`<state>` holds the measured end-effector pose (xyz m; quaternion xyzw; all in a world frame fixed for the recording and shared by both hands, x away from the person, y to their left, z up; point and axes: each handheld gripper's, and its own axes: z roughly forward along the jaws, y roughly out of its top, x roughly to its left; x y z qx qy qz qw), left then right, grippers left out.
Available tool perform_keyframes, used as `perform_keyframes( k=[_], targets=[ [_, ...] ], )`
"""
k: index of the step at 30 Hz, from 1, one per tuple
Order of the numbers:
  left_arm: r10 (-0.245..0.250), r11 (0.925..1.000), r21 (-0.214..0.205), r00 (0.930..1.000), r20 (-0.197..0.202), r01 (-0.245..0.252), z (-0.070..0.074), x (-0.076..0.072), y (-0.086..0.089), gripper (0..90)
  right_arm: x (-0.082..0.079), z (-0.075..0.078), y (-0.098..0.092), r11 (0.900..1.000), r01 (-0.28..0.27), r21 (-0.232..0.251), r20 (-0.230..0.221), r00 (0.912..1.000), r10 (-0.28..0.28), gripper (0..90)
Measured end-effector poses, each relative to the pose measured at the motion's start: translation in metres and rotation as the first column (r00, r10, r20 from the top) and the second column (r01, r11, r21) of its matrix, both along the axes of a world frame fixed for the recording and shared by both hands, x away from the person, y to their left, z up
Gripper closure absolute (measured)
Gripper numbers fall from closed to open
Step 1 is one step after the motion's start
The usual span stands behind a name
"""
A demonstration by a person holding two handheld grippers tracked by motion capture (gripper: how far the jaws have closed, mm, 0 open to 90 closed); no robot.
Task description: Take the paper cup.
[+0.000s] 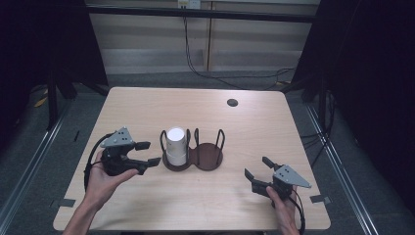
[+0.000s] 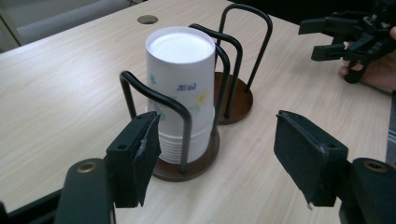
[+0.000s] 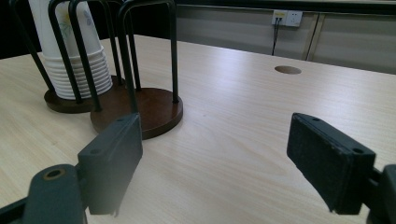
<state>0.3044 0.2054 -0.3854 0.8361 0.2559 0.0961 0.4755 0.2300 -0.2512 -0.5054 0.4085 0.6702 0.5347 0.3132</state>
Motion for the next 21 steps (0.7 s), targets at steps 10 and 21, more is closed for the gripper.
perform_keyframes(
  k=[10,21],
  targets=[
    [-0.019,0.9961,0.086,0.9998,-0.001,0.019,0.015,0.015,-0.016,30.6,0.001,0.0,0.0,1.0,0.0,-0.001,-0.006,1.0,0.0,17.7],
    [-0.023,0.987,0.16,0.9997,0.012,0.021,0.025,0.025,-0.028,33.2,0.001,0.0,0.001,0.9999,-0.003,-0.011,-0.009,1.0,0.003,17.7]
  ],
)
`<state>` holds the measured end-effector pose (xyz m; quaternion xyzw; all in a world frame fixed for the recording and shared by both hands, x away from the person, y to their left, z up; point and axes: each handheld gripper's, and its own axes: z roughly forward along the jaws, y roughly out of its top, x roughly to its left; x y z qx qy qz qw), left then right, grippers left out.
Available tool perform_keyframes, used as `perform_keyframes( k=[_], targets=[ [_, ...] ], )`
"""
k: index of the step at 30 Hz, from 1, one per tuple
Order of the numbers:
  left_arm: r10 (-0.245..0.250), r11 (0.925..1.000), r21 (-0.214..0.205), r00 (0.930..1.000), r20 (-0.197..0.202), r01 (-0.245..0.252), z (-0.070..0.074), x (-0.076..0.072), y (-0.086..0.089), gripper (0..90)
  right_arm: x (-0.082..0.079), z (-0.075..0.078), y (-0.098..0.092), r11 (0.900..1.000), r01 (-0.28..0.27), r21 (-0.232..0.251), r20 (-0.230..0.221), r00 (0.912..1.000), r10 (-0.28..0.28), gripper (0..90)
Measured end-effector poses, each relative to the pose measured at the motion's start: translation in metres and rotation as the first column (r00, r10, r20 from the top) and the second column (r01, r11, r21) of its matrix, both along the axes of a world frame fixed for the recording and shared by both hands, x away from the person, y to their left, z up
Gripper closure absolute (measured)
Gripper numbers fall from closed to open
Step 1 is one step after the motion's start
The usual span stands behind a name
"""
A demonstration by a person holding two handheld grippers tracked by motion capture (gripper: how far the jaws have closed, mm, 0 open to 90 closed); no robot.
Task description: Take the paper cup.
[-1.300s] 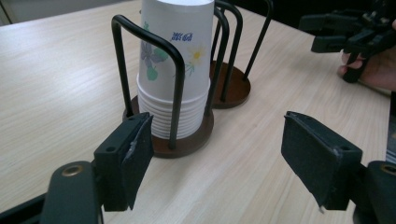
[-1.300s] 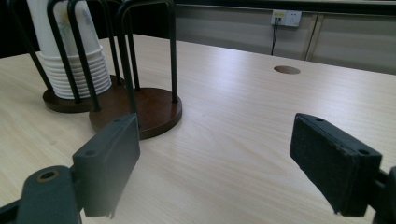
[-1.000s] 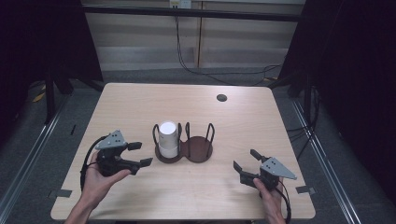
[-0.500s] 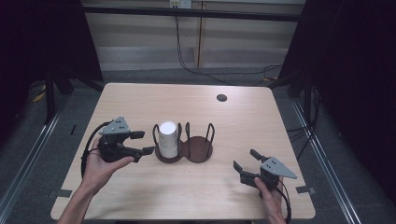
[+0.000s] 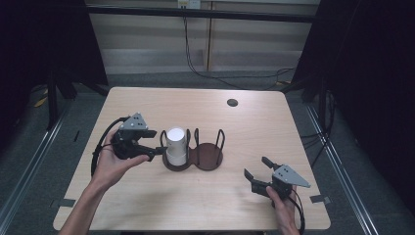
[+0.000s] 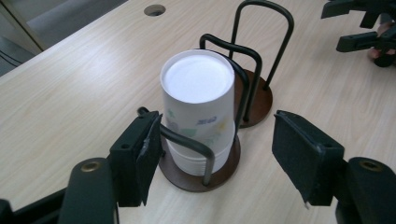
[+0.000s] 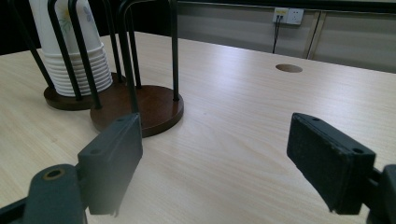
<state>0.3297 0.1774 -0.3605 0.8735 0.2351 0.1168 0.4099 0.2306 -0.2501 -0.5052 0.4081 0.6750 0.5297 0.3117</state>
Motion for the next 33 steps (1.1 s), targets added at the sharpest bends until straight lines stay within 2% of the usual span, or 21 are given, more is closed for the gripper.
perform_keyframes(
  k=[3,5,8,9,17,20,22,24,28,33],
  targets=[
    [-0.006,0.9999,0.011,1.0,-0.003,0.006,0.003,0.006,0.0,32.8,0.0,0.0,0.0,1.0,-0.002,0.0,-0.004,1.0,0.002,17.7],
    [-0.003,1.0,0.002,0.9999,-0.011,0.003,0.004,0.007,-0.001,32.4,0.0,0.0,0.0,1.0,-0.002,0.0,-0.004,1.0,0.002,17.7],
    [-0.026,0.9992,0.029,0.9996,-0.01,0.026,0.01,0.011,-0.008,32.2,0.0,0.0,0.0,1.0,-0.002,-0.004,-0.004,1.0,0.002,17.7],
    [-0.034,0.9981,0.052,0.9994,-0.009,0.034,0.012,0.011,-0.01,32.4,0.0,0.0,0.0,1.0,-0.002,-0.004,-0.005,1.0,0.002,17.7],
    [-0.046,0.993,0.107,0.9982,-0.039,0.05,0.024,0.021,-0.023,33.3,0.0,0.0,0.0,1.0,-0.002,-0.005,-0.003,1.0,0.002,17.7],
    [-0.051,0.989,0.136,0.9974,-0.052,0.058,0.026,0.026,-0.028,31.4,0.0,0.0,0.0,1.0,-0.004,-0.005,-0.005,1.0,0.003,17.7],
    [-0.057,0.988,0.14,0.9966,-0.06,0.065,0.028,0.029,-0.032,31.2,0.0,0.0,0.0,1.0,-0.002,-0.004,-0.006,1.0,0.002,17.7],
    [-0.071,0.9832,0.164,0.9957,-0.06,0.08,0.029,0.03,-0.036,33.1,0.0,0.0,0.0,1.0,-0.004,-0.002,-0.007,1.0,0.004,17.7],
    [-0.075,0.9797,0.18,0.9942,-0.078,0.088,0.027,0.034,-0.042,33.1,0.0,0.0,0.0,1.0,-0.004,-0.003,-0.006,1.0,0.004,17.7],
    [-0.078,0.9703,0.221,0.9922,-0.097,0.098,0.024,0.041,-0.049,31.6,0.001,0.0,0.0,1.0,-0.005,0.0,-0.008,1.0,0.005,17.7]
  ],
)
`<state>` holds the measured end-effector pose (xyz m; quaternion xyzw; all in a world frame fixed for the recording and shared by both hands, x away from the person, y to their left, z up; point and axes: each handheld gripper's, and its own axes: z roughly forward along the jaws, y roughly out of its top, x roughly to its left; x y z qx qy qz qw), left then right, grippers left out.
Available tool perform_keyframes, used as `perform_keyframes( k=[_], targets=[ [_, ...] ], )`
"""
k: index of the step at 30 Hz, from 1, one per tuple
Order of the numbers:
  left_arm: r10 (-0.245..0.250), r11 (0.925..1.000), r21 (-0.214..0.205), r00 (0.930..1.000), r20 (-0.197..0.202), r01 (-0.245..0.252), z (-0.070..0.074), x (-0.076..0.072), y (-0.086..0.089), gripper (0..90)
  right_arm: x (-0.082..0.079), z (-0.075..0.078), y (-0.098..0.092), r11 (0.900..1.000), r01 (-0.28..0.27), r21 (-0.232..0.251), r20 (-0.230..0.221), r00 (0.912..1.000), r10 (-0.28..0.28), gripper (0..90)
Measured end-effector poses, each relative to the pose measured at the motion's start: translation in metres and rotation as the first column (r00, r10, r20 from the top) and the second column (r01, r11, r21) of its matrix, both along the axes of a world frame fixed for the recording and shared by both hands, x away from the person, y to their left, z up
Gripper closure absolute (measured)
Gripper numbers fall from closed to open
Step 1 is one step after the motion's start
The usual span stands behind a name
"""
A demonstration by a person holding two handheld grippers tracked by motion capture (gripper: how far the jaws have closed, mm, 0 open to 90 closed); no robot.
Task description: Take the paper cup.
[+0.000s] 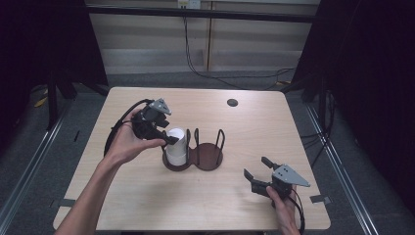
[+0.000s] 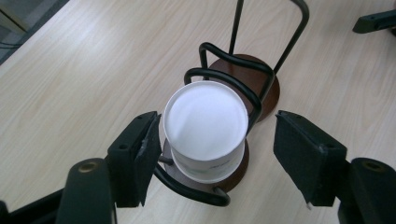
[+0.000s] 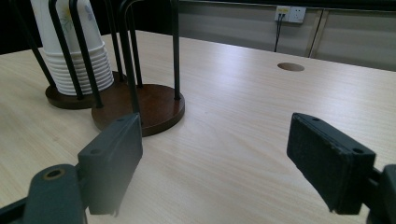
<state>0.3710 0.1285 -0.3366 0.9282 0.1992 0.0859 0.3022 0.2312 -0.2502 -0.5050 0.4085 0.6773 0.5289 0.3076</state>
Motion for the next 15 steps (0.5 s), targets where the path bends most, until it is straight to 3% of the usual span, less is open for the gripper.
perform_keyframes(
  k=[2,4,6,8,11,13,15],
  targets=[
    [0.0,1.0,-0.003,0.9999,-0.013,0.0,-0.001,0.001,-0.002,31.6,0.0,0.0,0.0,1.0,0.0,-0.001,0.002,1.0,0.0,17.7],
    [0.003,0.9996,0.029,1.0,-0.001,-0.003,-0.001,0.003,-0.004,31.6,0.0,0.0,0.0,1.0,0.0,-0.004,0.002,1.0,0.0,17.7],
    [0.025,0.9995,0.017,0.9994,-0.022,-0.025,-0.004,0.007,-0.005,31.7,0.0,0.0,-0.001,1.0,-0.001,0.003,0.002,1.0,0.001,17.7],
    [0.018,0.9983,0.057,0.9995,-0.025,-0.016,-0.006,0.01,-0.006,33.0,0.0,0.0,-0.001,1.0,-0.003,0.005,0.001,1.0,0.003,17.7],
    [0.026,0.9963,0.084,0.9984,-0.049,-0.022,-0.01,0.014,-0.01,32.1,0.001,0.0,-0.001,1.0,-0.008,0.006,-0.004,1.0,0.008,17.7],
    [0.025,0.9972,0.071,0.9979,-0.06,-0.021,-0.011,0.015,-0.012,32.6,0.001,0.0,-0.001,0.9999,-0.011,0.004,-0.006,0.9999,0.011,17.7],
    [0.025,0.995,0.097,0.9989,-0.04,-0.021,-0.011,0.016,-0.015,30.5,0.001,0.0,-0.001,0.9999,-0.01,0.002,-0.004,0.9999,0.01,17.7]
  ],
)
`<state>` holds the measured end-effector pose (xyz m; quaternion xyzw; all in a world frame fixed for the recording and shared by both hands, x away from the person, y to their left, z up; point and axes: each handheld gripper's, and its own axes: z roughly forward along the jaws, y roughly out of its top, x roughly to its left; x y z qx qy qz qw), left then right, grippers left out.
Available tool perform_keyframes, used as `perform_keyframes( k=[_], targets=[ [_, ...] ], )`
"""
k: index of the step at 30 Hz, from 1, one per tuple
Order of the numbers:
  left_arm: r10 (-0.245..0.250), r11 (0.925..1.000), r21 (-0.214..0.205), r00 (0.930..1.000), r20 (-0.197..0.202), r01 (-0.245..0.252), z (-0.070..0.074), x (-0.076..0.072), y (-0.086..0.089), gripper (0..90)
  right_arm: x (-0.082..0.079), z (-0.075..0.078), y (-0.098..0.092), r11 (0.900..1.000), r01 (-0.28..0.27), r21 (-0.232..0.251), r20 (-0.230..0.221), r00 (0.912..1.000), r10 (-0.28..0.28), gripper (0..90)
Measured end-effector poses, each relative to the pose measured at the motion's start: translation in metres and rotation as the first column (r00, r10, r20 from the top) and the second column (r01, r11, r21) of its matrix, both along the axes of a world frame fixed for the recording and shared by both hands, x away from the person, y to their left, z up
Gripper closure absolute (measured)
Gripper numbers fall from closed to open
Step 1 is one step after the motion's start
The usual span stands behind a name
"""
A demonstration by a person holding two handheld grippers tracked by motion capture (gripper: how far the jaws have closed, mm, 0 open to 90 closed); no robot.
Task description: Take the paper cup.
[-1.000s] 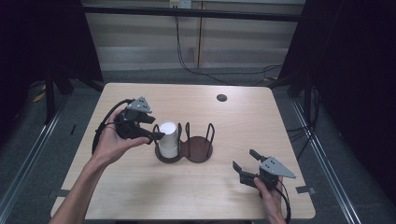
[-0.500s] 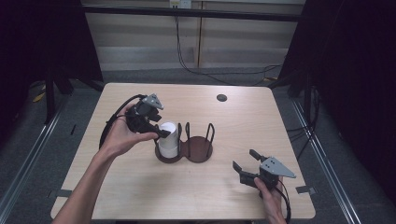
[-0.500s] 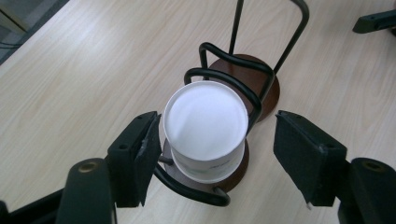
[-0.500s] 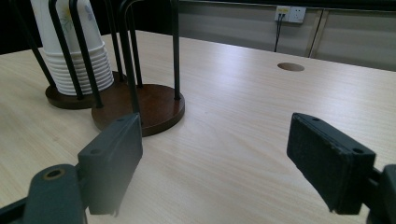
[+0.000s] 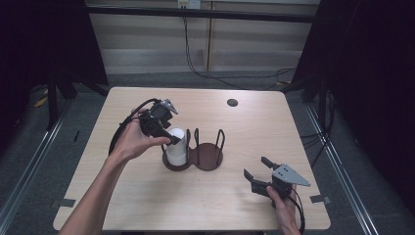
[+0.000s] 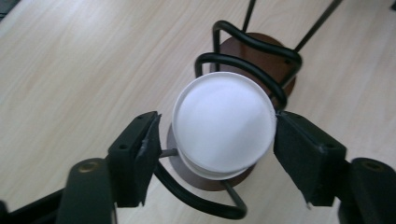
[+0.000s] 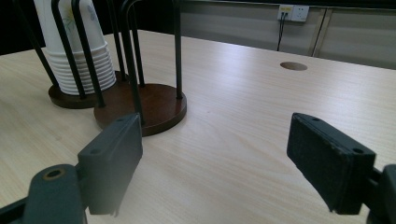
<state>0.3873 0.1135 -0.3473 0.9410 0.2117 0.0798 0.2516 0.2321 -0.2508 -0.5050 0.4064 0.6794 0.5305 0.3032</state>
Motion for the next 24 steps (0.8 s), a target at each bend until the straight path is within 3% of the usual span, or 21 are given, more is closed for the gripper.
perform_keyframes(
  k=[6,9,10,14,16,24],
  targets=[
    [-0.025,0.998,0.058,0.9996,-0.011,0.025,0.001,0.0,-0.008,32.2,0.0,0.0,0.0,1.0,0.001,0.0,0.0,1.0,-0.001,17.7],
    [-0.026,0.9975,0.065,0.9995,-0.015,0.027,-0.002,0.0,-0.012,32.4,0.0,0.0,0.0,1.0,0.0,-0.002,0.001,1.0,0.0,17.7],
    [-0.027,0.9957,0.088,0.9996,-0.011,0.028,-0.003,0.001,-0.013,33.9,0.0,0.0,0.0,1.0,0.0,-0.002,0.001,1.0,0.0,17.7],
    [-0.027,0.9946,0.1,0.9995,-0.017,0.029,-0.006,0.001,-0.015,35.0,0.0,0.0,0.0,1.0,0.0,-0.001,0.0,1.0,0.0,17.7],
    [-0.045,0.9911,0.124,0.9987,-0.023,0.047,-0.008,0.001,-0.018,34.3,0.0,0.0,0.0,1.0,-0.001,-0.002,0.001,1.0,0.001,17.7],
    [-0.04,0.9902,0.133,0.9988,-0.03,0.043,-0.013,0.003,-0.021,33.1,0.0,0.0,0.0,1.0,-0.001,-0.004,0.002,1.0,0.001,17.7]
  ],
)
